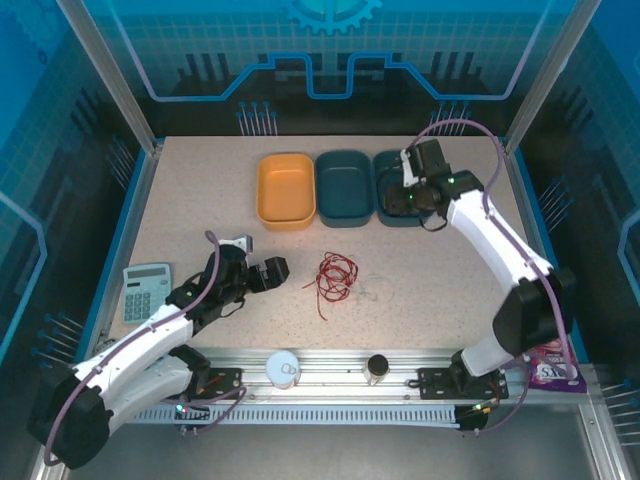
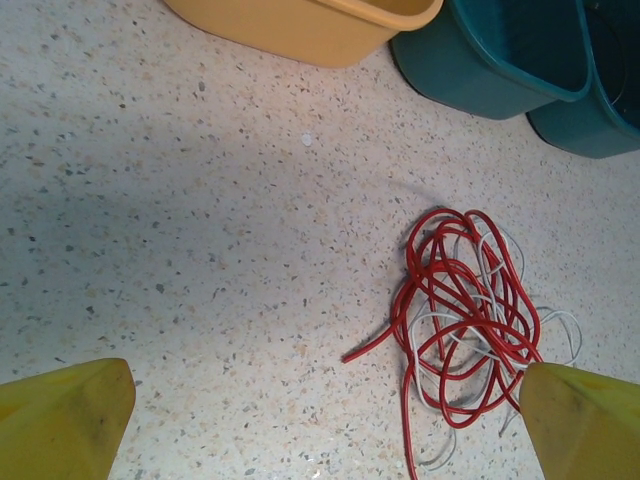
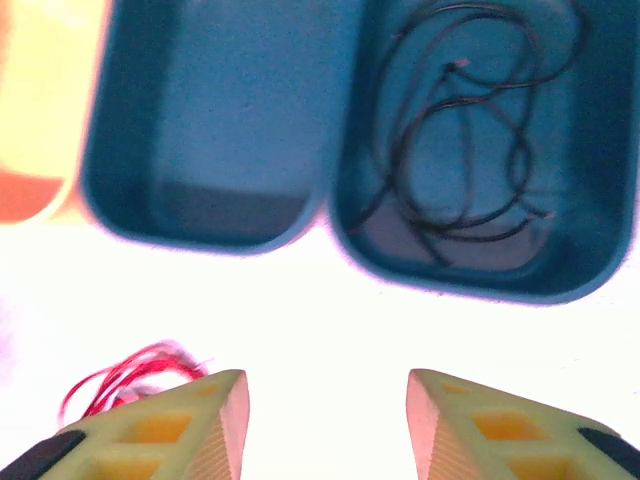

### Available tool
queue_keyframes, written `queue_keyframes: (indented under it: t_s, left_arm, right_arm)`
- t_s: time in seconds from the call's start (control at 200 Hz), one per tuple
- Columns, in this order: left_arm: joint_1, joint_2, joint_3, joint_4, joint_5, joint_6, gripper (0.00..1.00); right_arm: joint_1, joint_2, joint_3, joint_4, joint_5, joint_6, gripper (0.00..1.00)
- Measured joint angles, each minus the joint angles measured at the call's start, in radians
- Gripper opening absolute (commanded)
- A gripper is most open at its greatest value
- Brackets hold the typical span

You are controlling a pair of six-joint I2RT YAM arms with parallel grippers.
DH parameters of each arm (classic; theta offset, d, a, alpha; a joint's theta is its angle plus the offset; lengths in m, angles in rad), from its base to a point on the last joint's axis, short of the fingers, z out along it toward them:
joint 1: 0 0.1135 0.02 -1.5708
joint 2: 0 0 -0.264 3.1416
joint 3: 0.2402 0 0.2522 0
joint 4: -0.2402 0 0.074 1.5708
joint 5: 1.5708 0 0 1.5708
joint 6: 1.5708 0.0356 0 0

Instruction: Untangle the cables

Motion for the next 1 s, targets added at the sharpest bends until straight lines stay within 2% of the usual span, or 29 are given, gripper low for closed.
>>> queue_keyframes:
  t_s: [0.19, 0.43, 0.7, 1.001]
  left_arm:
    - [0.0, 0.077, 0.005, 0.043, 0.051, -0.027, 0.99]
    - [0.0, 0.175, 0.02, 0.135, 0.128, -0.073, 0.99]
    - [0.0, 0.237, 0.02, 0.217, 0.179, -0.11, 0.99]
    - [0.0, 0.236, 0.019, 0.222, 0.182, -0.124, 0.99]
  right_arm:
    - [0.173, -0.141, -0.211, 0.048, 0.022, 0.069, 0.43]
    - [0.322, -0.158, -0.382, 0.103, 0.029, 0.182, 0.4]
    - [0.385, 0.012, -0.354, 0.171, 0.017, 0.213, 0.39]
    - [0.428, 0.169, -0.255, 0.192, 0.009, 0.205, 0.38]
